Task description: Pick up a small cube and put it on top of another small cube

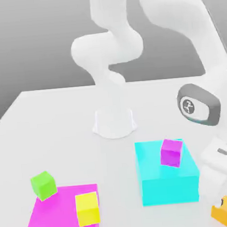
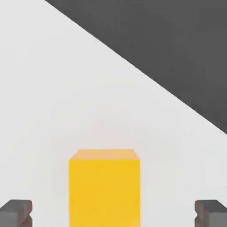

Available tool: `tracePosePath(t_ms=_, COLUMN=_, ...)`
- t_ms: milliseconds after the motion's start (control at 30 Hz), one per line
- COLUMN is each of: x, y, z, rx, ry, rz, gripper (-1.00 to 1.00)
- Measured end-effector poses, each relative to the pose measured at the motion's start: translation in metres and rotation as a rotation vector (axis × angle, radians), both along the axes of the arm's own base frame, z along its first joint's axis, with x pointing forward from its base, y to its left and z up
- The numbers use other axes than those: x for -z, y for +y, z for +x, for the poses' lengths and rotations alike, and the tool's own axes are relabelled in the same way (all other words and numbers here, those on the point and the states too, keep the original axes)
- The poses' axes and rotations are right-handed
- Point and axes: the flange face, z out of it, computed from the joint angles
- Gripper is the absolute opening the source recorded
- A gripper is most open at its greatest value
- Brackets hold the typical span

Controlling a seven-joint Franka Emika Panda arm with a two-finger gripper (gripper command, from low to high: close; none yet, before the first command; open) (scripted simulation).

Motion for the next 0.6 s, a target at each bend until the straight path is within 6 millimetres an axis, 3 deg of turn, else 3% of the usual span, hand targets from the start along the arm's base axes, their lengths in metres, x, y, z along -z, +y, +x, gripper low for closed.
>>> tracePosePath(t_ms=33, x=0.012, y=0.000, z=-0.001, rx=-0.001, ry=0.001, rz=0.000, gripper=-1.00)
tracePosePath(t_ms=233, x=0.018, y=0.000, z=-0.001, rx=-0.002, ry=0.001, rz=0.000, gripper=-1.00)
tracePosePath(t_ms=300, x=0.004, y=0.000, z=-0.001, rx=-0.001, ry=0.001, rz=0.000, gripper=-1.00)
tracePosePath(t_ms=400, x=-0.035, y=0.000, z=-0.001, rx=0.000, ry=0.001, rz=0.000, gripper=-1.00)
tracePosePath(t_ms=433, x=-0.047, y=-0.016, z=0.005, rx=0.042, ry=0.000, rz=-0.008, gripper=-1.00)
tracePosePath(t_ms=600, x=-0.091, y=-0.140, z=0.035, rx=0.385, ry=-0.005, rz=-0.039, gripper=-1.00)
